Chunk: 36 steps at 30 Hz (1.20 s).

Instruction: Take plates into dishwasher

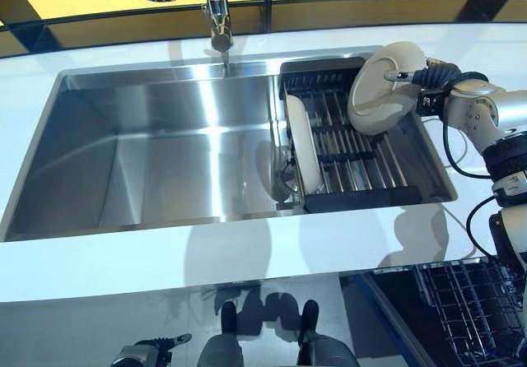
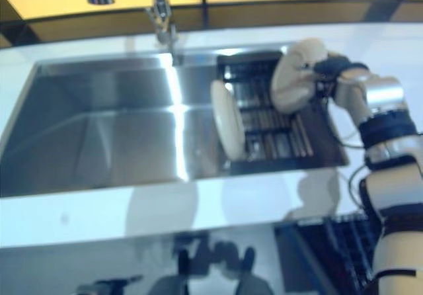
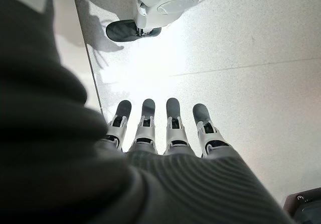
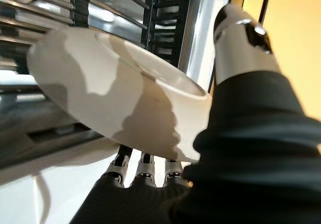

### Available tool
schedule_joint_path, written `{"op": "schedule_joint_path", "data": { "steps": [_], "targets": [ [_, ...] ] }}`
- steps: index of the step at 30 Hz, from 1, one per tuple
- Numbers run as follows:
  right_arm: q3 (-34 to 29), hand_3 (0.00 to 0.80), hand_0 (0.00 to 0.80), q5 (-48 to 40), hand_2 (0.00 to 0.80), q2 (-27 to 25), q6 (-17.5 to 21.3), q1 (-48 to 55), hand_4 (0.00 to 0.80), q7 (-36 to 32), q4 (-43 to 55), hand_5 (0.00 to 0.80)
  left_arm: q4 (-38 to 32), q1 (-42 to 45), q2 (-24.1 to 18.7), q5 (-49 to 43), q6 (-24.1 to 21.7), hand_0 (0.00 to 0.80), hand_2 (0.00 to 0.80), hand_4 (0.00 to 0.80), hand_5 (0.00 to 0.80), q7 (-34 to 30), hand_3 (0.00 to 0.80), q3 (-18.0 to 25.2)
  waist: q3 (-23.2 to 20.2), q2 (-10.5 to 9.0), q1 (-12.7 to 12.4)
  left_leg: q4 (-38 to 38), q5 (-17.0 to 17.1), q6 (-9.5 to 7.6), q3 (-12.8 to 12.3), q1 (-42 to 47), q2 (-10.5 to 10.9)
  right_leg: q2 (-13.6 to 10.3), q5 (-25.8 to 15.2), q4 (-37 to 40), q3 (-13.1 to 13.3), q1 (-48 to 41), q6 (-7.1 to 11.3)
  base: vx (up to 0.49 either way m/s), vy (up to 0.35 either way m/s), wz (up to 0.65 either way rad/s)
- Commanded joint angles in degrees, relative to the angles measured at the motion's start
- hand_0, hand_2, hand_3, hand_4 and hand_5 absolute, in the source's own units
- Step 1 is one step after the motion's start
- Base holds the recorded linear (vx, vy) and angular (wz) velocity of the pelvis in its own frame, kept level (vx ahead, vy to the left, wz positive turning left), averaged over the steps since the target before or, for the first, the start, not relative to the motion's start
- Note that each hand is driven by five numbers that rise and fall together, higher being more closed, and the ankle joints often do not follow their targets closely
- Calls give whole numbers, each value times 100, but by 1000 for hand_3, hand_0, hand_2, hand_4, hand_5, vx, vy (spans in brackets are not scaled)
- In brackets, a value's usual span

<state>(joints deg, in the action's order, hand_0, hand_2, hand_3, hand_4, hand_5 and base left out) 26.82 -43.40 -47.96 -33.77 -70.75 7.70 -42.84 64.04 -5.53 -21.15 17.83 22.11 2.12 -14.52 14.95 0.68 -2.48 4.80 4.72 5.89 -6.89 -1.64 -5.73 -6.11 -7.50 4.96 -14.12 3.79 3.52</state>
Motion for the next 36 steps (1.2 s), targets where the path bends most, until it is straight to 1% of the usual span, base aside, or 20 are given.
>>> {"op": "schedule_joint_path", "data": {
  "steps": [1,8,9,10,20,24,31,36],
  "targets": [
    [197,0,0,-112,0,-15,141,-520,0,-20,53,0,159,-306,-164,209,113,0,0,0,0,56,0,-219,119,-168,-66,20,129,119,-32,-198,7,-144,144,4,174,-90,354,0,0,0],
    [176,0,0,-93,0,96,173,-514,0,-100,-50,0,102,-372,-171,279,133,0,0,0,0,62,0,-220,184,-117,-81,20,143,123,-32,-259,21,-154,125,4,164,-28,351,-14,5,0],
    [187,577,577,-70,577,101,191,-520,577,-114,-61,577,104,-371,-165,300,125,0,0,0,0,67,0,-229,192,-111,-80,20,144,125,-31,-258,21,-155,123,4,158,-27,350,0,0,0],
    [192,800,800,-21,800,98,221,-527,800,-67,-66,800,103,-370,-167,305,129,0,0,0,0,60,0,-223,192,-106,-79,20,146,128,-32,-257,23,-155,122,4,154,-26,350,0,0,0],
    [275,800,800,244,800,-27,423,-726,800,306,-139,800,68,-369,-170,243,170,0,0,0,0,14,0,-232,146,-122,-83,20,141,125,-24,-221,31,-148,126,4,148,-61,358,0,0,0],
    [261,800,800,271,800,-75,408,-759,800,328,-162,800,104,-359,-161,204,106,0,0,0,0,-4,0,-242,110,-138,-68,20,125,122,-23,-183,36,-141,130,4,160,-88,360,0,0,0],
    [247,800,800,151,800,-190,410,-757,800,432,-204,800,126,-262,-158,134,108,0,0,0,0,23,0,-240,-123,-213,-59,20,70,124,-49,-8,16,-140,184,4,170,-261,376,18,-5,1],
    [249,800,800,91,800,-277,502,-778,800,471,-265,800,227,-192,-177,64,37,0,0,0,0,-39,0,-239,-314,-250,-48,20,16,121,-99,145,-3,-150,234,4,168,-405,383,7,2,0]
  ]
}}
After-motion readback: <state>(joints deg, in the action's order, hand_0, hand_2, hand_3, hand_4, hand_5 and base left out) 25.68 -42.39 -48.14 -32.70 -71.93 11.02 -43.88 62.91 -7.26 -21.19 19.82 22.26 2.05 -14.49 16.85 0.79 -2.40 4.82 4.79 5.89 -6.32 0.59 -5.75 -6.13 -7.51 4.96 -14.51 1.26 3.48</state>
